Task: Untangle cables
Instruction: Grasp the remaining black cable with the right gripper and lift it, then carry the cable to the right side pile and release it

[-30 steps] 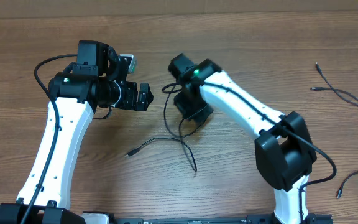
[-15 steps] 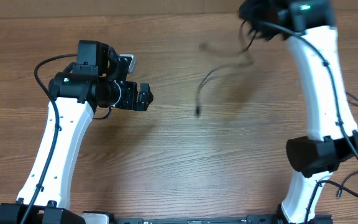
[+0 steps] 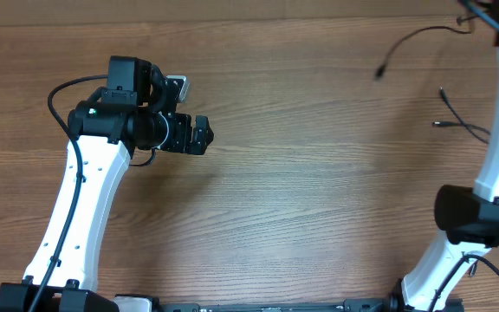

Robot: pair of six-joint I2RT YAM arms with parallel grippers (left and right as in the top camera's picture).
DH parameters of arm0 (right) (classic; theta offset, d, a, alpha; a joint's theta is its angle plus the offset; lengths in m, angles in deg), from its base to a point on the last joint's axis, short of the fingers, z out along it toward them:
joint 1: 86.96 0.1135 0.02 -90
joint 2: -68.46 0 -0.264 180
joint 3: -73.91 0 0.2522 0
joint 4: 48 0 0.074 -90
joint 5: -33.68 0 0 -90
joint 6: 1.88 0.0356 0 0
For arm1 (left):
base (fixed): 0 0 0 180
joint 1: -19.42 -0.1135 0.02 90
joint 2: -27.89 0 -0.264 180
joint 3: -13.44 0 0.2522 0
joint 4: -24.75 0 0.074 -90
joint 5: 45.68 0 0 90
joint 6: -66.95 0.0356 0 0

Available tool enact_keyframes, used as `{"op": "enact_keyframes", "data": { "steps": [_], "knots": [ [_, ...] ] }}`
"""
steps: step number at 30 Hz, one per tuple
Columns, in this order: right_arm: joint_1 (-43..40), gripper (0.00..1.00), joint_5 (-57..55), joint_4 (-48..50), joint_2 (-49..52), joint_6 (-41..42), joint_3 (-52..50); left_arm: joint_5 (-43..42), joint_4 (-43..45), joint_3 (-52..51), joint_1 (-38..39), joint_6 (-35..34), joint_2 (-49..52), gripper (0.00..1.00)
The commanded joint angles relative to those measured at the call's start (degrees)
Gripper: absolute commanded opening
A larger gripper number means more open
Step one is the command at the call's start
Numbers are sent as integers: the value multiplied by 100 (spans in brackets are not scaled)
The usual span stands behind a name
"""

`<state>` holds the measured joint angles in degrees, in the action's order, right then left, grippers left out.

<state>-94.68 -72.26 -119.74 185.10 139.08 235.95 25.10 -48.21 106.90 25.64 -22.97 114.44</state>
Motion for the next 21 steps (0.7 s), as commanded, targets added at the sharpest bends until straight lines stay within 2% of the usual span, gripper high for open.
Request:
{"op": "enact_keyframes", "data": {
  "steps": [1,7,13,21],
  "knots": [
    [-450,4,-164,264,-131,-76,118,20,-11,109,-52,-50,35,100],
    [-1163,4,-160,632,22,-201,90,17,-11,109,-52,-50,35,100],
    [-1657,4,-157,1097,501,-870,90,17,-11,109,-52,-50,35,100],
    [-2100,4,-133,892,1425,-1145,90,17,-11,109,-52,-50,35,100]
  ]
}}
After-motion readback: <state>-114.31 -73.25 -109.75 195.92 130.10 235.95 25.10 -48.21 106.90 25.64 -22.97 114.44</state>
